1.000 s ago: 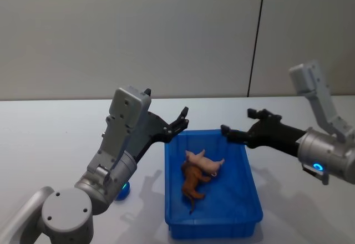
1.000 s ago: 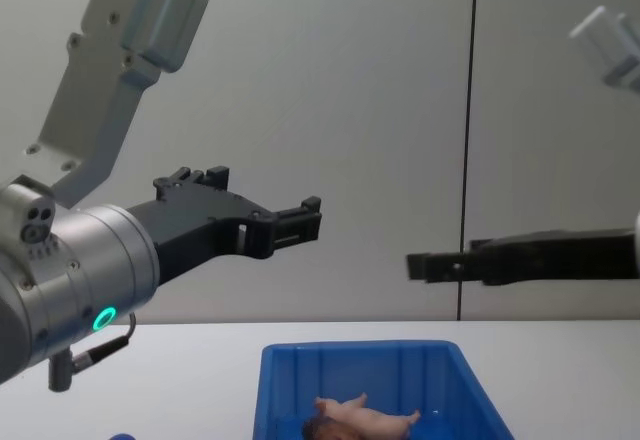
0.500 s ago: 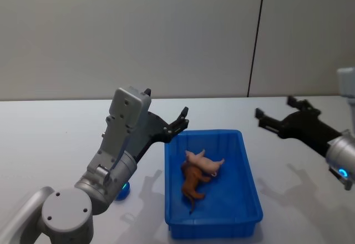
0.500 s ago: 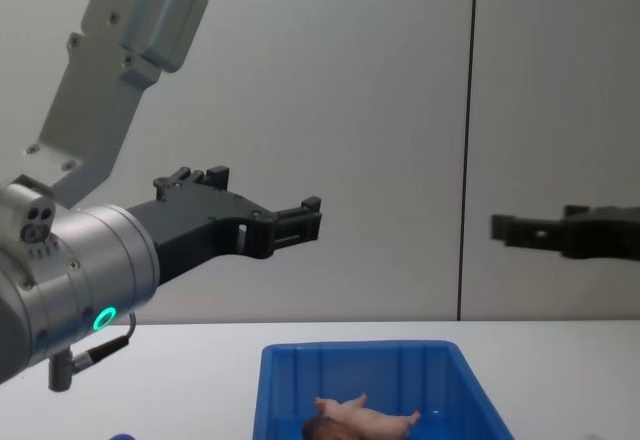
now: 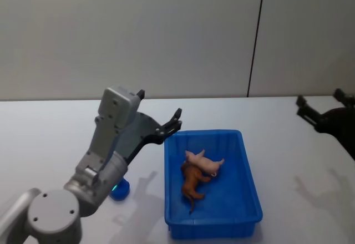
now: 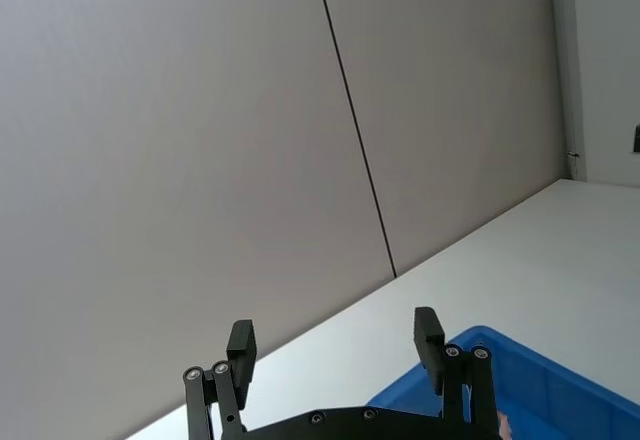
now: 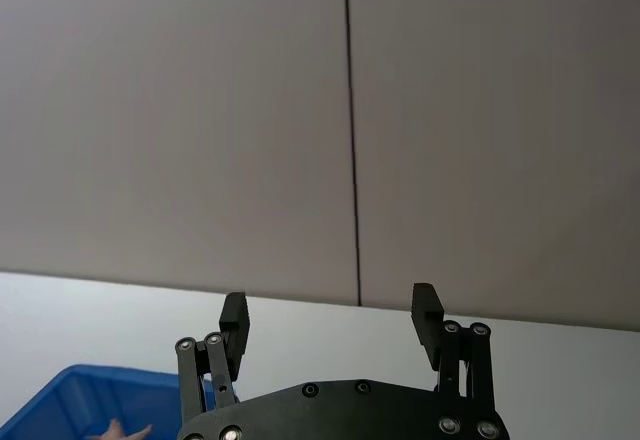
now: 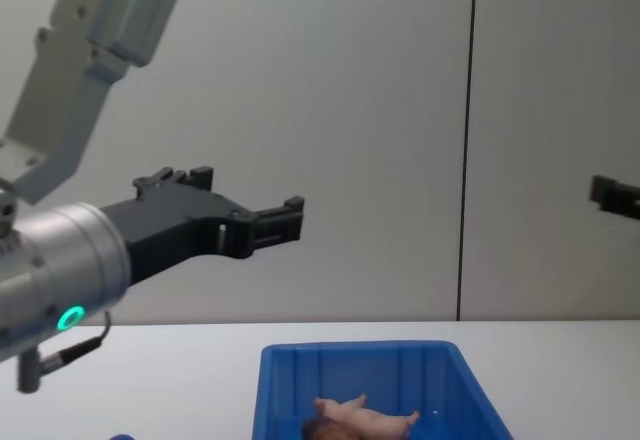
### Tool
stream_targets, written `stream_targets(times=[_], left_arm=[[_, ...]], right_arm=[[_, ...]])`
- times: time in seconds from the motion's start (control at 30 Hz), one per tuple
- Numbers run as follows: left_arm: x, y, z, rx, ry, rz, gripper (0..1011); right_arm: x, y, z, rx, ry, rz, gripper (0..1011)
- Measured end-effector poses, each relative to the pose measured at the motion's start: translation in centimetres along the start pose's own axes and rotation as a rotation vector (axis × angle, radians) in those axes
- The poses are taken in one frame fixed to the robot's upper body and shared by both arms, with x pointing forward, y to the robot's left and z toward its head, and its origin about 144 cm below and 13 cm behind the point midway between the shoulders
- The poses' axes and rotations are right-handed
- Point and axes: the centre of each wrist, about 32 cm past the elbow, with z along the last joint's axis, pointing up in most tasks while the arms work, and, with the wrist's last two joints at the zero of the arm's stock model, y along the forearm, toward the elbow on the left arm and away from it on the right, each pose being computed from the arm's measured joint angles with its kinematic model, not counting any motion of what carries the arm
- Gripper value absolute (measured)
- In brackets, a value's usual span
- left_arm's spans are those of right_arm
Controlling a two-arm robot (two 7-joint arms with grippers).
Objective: Pick up the two dolls from the table and place them into the box.
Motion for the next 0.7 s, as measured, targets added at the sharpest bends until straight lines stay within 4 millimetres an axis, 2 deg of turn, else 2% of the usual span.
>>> stream_targets(times=[0.23,0.7], left_arm=[[0.9,1.7,-0.1,0.051,0.022,0.018,1001],[2.8,5.3,-0.8,0.220,0.091,0.015,1001]], right_arm=[[0.3,-1.1,-0.4,0.053,0.010,-0.064,1001],[0.6,-2.0,-0.7,0.094,0.018,-0.116,1001]])
